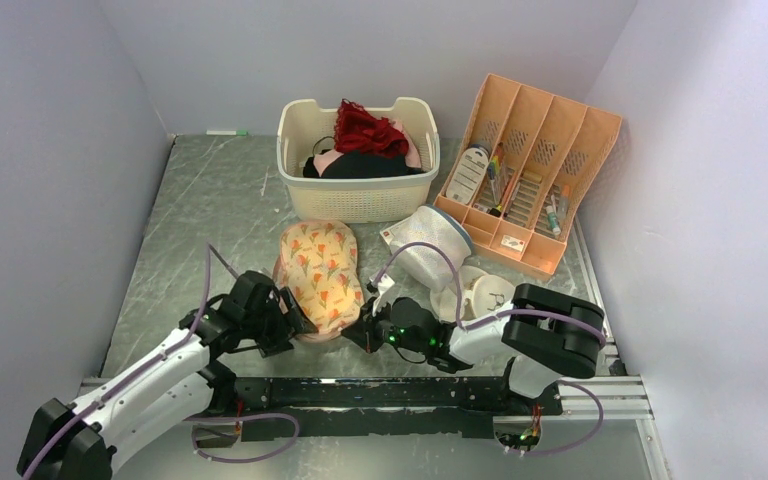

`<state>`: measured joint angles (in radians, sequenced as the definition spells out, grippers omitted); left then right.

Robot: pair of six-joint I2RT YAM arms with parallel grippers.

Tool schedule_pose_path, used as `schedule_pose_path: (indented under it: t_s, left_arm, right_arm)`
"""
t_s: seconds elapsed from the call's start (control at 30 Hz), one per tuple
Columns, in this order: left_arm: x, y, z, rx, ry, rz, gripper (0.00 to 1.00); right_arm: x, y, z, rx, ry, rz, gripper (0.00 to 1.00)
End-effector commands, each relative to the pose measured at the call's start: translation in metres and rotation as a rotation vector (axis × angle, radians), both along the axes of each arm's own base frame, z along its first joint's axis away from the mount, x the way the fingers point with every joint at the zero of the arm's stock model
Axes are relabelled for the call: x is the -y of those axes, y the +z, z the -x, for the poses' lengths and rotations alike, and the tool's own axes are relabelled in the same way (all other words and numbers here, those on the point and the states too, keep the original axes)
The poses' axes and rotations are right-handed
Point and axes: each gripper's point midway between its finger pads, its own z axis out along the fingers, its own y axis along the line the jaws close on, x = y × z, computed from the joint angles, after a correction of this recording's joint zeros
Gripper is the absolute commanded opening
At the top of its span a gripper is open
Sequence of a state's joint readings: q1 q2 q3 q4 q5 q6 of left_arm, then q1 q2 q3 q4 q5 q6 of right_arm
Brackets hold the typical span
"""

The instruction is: Unzip the laundry bag and remove the bra

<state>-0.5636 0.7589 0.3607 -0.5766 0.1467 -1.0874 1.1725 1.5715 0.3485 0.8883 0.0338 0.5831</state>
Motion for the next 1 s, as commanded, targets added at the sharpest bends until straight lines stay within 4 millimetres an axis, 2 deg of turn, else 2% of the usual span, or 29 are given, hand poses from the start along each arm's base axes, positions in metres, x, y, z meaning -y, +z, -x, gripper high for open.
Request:
schedule_pose_path:
  t_s: [0.0, 0.07, 0.17, 0.37, 0.4, 0.47, 0.53, 0.57, 0.73, 0.8, 0.97]
  left_arm:
    - [0.029, -0.001, 0.004, -0.026, -0.021, 0.182, 0.81]
    - [0.033, -0.003, 0.001, -0.018, -0.011, 0.211, 0.75]
    - [0.035, -0.001, -0.008, 0.02, 0.01, 0.208, 0.73]
    - [0.032, 0.003, -0.017, 0.073, 0.016, 0.182, 0.5]
    - [0.03, 0.001, -0.016, 0.07, 0.018, 0.176, 0.45]
    - [0.028, -0.001, -0.016, 0.067, 0.026, 0.161, 0.25]
    - [0.022, -0.003, -0.014, 0.048, 0.036, 0.124, 0.1]
    - [0.019, -0.004, -0.014, 0.045, 0.04, 0.102, 0.07]
    - [0.005, -0.004, -0.011, 0.035, 0.067, 0.029, 0.07]
    - [0.003, -0.004, -0.007, 0.031, 0.071, 0.031, 0.07]
    - [-0.013, -0.006, -0.004, 0.02, 0.112, -0.042, 0.07]
  right_arm:
    - [-0.006, 0.009, -0.003, 0.0, -0.004, -0.045, 0.0]
    - [-0.007, 0.008, 0.001, -0.01, 0.007, -0.052, 0.0]
    - [-0.006, 0.005, 0.005, -0.02, 0.017, -0.05, 0.0]
    - [-0.004, 0.001, 0.01, -0.031, 0.033, -0.031, 0.0]
    - [0.0, -0.001, 0.01, -0.03, 0.03, -0.023, 0.0]
    - [0.004, -0.003, 0.01, -0.031, 0.019, -0.012, 0.0]
    - [0.011, -0.006, 0.011, -0.034, 0.008, -0.001, 0.0]
    - [0.015, -0.007, 0.011, -0.035, -0.002, 0.004, 0.0]
    - [0.04, -0.017, 0.004, -0.03, -0.083, 0.037, 0.0]
    - [0.045, -0.015, -0.002, -0.011, -0.102, 0.051, 0.0]
    - [0.062, -0.015, -0.028, 0.027, -0.164, 0.11, 0.0]
